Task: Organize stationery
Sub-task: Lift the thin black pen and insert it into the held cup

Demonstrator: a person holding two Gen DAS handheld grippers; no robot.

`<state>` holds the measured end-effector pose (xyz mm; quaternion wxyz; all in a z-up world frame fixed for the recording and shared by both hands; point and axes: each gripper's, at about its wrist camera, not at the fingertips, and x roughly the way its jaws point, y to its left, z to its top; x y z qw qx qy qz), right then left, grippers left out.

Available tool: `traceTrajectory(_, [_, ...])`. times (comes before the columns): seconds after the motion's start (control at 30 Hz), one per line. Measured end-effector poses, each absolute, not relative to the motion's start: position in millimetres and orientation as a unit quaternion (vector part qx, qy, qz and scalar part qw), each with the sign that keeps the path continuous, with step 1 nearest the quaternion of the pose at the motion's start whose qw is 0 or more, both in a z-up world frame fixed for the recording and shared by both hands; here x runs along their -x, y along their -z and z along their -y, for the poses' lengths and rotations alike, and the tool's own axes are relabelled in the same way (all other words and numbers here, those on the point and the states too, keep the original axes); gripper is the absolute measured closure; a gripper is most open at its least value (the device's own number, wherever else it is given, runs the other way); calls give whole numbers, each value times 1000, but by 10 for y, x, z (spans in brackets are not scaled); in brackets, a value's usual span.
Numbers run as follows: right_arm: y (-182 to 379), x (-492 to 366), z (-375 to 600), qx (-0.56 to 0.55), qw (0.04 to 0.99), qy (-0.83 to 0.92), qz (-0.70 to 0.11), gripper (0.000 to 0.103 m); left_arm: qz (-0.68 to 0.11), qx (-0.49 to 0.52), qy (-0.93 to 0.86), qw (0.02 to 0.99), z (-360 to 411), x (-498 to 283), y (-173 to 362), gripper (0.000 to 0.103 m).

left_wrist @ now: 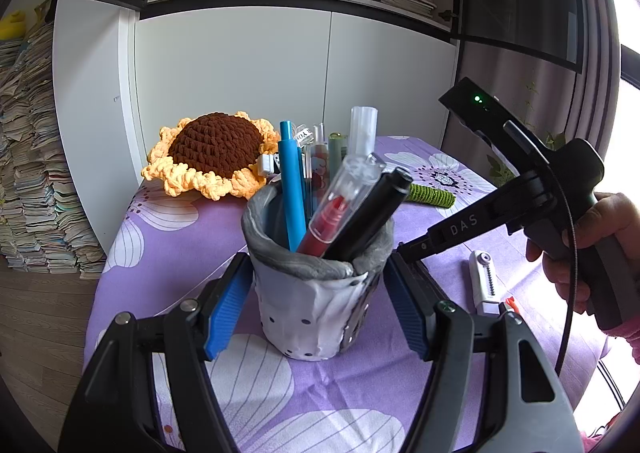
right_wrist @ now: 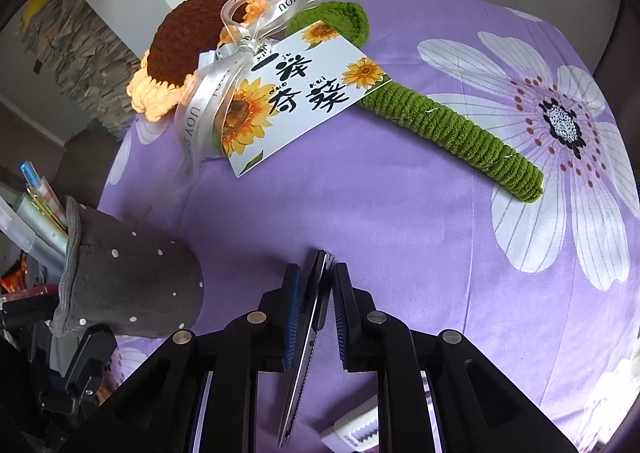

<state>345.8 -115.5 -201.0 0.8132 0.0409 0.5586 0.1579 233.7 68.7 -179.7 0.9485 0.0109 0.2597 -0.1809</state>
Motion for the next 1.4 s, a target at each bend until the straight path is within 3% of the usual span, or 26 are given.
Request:
traceTrajectory(0.33, [1906,-3336,834,25,829,-178,-530,90,-260,-11,181,949,-685,-2340,1797,36])
traceTrajectory(1.13, [301,-2366,822,30,918,-255,-303,92,-260,-11,181,948,-682,-2339,1796,36])
traceTrajectory(1.4, [206,-2386,511,43,910,-298,-284,92,-260,-11,181,948,-682,-2339,1795,36])
